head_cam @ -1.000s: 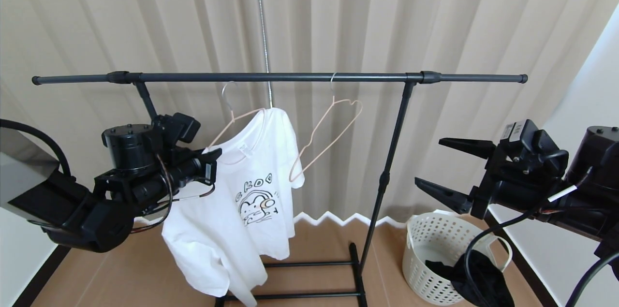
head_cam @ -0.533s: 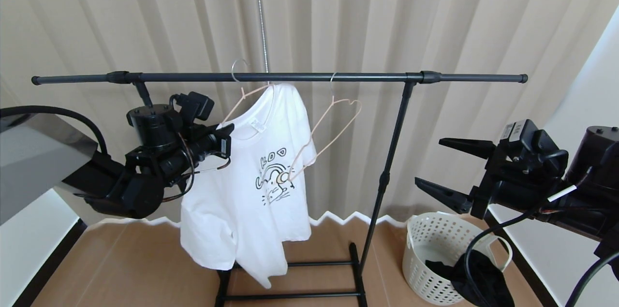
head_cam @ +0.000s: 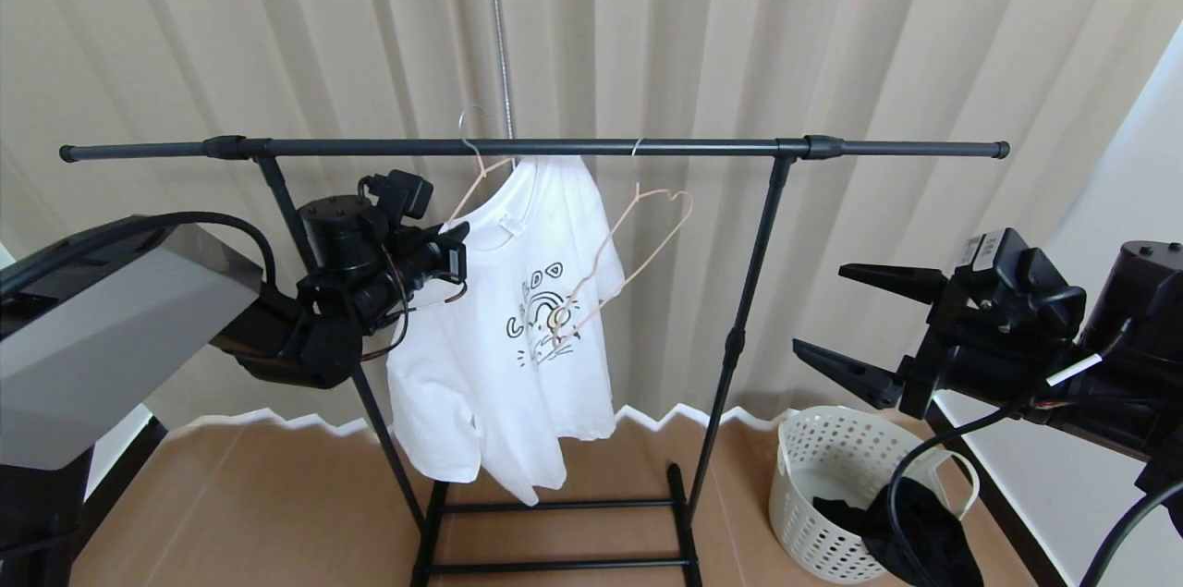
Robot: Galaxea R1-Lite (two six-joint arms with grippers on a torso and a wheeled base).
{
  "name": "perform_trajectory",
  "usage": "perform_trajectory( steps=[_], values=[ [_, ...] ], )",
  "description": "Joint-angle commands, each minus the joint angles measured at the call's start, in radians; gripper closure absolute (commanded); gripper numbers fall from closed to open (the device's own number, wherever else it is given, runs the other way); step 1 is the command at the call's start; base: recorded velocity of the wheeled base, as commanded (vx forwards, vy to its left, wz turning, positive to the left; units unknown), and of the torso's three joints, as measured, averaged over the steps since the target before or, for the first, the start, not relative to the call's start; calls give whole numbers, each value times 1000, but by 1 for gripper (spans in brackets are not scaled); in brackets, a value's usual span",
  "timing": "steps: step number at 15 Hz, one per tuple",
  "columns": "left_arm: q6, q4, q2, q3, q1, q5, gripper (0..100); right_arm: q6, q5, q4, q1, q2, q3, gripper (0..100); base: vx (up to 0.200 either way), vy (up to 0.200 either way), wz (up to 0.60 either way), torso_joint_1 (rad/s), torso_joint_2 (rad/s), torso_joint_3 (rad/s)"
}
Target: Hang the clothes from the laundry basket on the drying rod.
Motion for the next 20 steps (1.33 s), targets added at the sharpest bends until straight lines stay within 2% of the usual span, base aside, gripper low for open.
perform_trajectory(
  steps=[1,4,10,18,19,20],
  values=[
    [-4,-5,44,-30,2,0,100,0,0,-1,0,-1,0,0,0,0,0,0,0,0],
    [-5,-6,67,-46,3,0,100,0,0,-1,0,1,1,0,0,0,0,0,0,0],
    [-5,-5,151,-162,2,22,100,-1,0,-2,0,13,1,0,0,0,0,0,0,0],
    [-5,-6,160,-145,-2,37,100,-1,0,-2,0,16,1,0,0,0,0,0,0,0],
    [-5,-8,159,-145,-2,37,0,-1,0,-2,0,16,1,0,0,0,0,0,0,0],
    [-5,-6,154,-144,-2,42,0,-1,0,-2,0,16,1,0,0,0,0,0,0,0]
  ],
)
